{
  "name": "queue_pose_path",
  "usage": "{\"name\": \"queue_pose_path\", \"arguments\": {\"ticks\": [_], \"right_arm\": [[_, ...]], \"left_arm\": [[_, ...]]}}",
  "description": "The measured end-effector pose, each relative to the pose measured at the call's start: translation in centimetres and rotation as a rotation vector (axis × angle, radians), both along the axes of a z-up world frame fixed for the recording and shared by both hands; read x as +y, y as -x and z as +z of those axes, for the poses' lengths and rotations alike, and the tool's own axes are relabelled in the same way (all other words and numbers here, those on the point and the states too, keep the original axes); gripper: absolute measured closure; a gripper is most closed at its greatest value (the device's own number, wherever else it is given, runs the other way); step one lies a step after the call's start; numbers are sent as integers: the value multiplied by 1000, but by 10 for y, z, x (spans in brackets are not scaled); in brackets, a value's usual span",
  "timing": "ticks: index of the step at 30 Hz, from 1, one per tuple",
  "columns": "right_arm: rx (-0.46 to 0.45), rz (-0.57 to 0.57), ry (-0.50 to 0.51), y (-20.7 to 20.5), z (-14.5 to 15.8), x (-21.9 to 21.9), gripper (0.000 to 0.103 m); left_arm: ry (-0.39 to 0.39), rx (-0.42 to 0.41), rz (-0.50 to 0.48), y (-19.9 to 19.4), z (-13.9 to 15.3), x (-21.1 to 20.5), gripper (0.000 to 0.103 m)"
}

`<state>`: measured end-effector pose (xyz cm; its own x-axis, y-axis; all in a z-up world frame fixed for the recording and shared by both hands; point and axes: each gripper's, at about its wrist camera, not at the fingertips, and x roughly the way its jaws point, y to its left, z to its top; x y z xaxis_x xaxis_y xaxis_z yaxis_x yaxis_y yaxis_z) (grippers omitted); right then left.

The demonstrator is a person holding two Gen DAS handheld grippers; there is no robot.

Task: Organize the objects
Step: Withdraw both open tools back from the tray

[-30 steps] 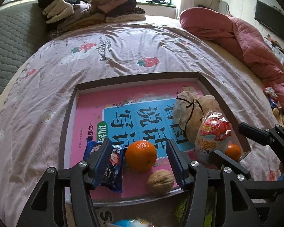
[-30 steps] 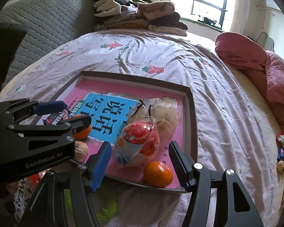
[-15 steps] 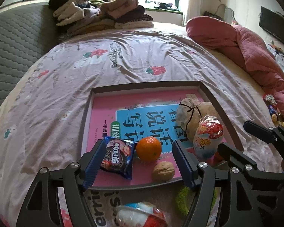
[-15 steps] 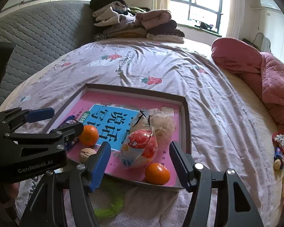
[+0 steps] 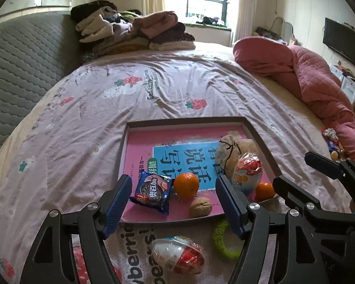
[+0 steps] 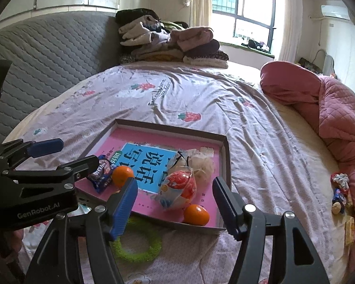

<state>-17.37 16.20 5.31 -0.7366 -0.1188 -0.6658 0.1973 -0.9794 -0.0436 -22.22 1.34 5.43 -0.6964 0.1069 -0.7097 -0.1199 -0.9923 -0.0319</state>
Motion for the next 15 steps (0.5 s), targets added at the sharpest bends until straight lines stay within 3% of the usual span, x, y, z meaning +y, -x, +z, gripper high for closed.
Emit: {"name": "queue_pose_path", "arguments": {"ticks": [15], "right_arm": [[86, 10, 14, -31, 34, 0, 38]], "left_arm": [[-18, 71, -4, -35, 34, 0, 28]]}}
